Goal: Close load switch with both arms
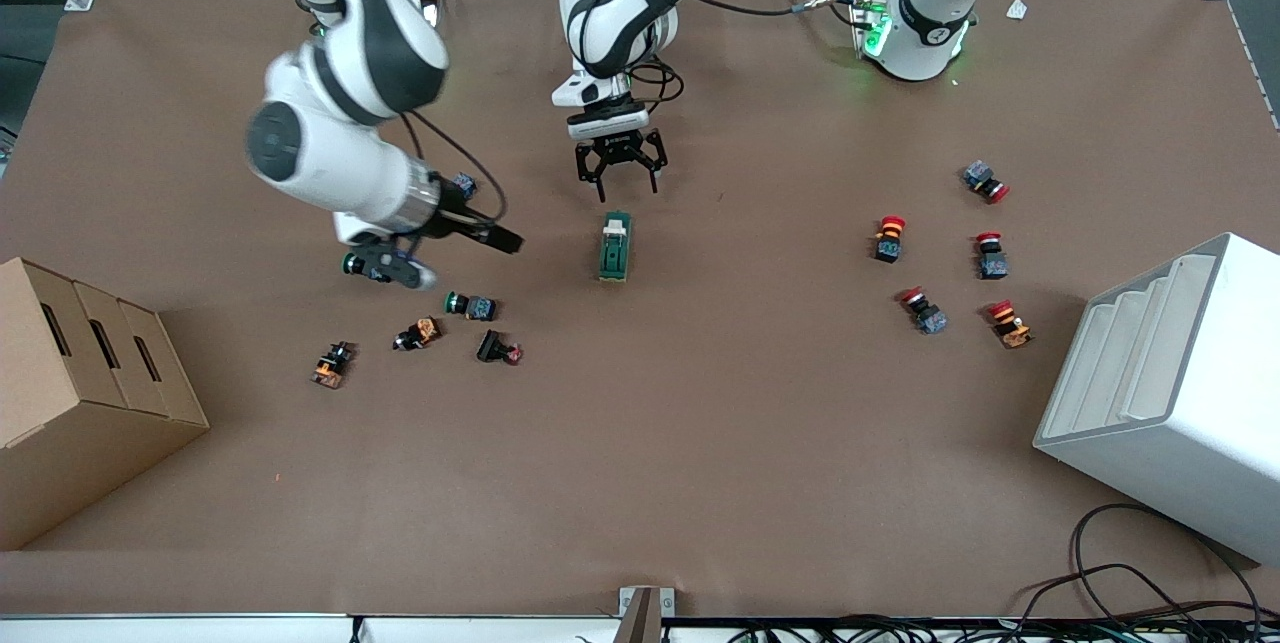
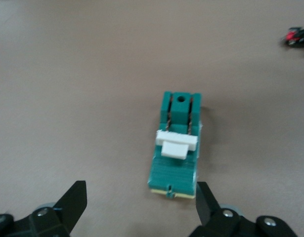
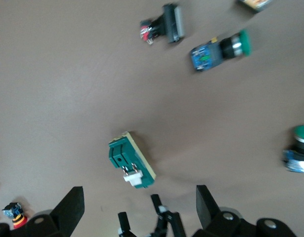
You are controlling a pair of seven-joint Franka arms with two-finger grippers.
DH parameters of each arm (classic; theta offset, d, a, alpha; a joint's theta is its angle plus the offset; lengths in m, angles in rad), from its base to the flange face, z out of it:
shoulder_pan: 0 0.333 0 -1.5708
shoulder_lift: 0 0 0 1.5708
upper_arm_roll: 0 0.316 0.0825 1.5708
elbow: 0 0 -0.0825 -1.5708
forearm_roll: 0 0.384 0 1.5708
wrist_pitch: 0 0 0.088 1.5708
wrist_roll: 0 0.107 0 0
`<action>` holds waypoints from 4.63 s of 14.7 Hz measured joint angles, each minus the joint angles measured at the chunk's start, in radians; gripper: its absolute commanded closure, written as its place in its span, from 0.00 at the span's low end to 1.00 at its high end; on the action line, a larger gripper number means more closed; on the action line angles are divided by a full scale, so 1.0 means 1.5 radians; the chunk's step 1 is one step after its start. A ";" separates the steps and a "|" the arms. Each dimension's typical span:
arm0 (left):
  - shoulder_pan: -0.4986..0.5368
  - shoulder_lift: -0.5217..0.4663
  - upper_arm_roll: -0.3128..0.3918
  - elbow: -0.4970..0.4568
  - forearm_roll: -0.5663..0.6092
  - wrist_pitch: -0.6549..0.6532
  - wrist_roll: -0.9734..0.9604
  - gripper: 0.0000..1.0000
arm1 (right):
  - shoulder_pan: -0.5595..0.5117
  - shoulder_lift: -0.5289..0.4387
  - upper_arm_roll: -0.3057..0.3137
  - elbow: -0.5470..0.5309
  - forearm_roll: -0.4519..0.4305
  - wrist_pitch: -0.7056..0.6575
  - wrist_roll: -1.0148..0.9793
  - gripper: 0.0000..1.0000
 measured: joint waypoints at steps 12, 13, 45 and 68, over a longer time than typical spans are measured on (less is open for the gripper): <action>-0.001 0.068 0.011 -0.017 0.284 0.000 -0.160 0.05 | 0.136 0.153 0.002 -0.002 0.064 0.247 0.001 0.00; 0.000 0.073 0.012 -0.017 0.293 0.000 -0.162 0.04 | 0.143 0.154 0.002 -0.002 0.070 0.250 0.001 0.00; 0.001 0.089 0.029 -0.036 0.382 -0.011 -0.250 0.01 | 0.229 0.203 0.027 -0.051 0.221 0.429 0.002 0.00; -0.006 0.089 0.029 -0.046 0.389 -0.026 -0.246 0.01 | 0.179 0.215 0.016 0.022 0.231 0.375 0.001 0.00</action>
